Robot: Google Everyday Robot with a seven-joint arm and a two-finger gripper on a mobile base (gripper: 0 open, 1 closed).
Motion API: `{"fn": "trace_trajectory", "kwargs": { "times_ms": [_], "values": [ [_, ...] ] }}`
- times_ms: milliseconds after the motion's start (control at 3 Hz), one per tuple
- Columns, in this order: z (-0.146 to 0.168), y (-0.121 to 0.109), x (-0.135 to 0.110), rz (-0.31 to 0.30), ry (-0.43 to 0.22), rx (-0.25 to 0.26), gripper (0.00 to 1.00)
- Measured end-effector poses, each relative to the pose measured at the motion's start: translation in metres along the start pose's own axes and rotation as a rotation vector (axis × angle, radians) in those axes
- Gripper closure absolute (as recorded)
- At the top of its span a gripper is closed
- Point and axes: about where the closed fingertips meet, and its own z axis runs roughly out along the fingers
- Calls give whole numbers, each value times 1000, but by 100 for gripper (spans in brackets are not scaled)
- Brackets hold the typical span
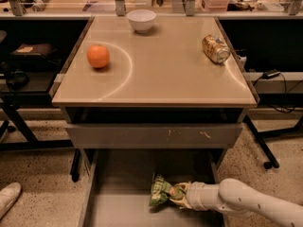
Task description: Place green jalapeno chip bag into middle drawer
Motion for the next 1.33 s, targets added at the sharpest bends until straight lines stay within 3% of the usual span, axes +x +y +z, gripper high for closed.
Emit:
{"fn": "trace_trajectory", "kwargs": {
  "times_ms": [333,1333],
  "values": [
    [24,-2,5,-6,-37,-10,91],
    [26,-2,6,-2,-39,-11,26]
  ]
}}
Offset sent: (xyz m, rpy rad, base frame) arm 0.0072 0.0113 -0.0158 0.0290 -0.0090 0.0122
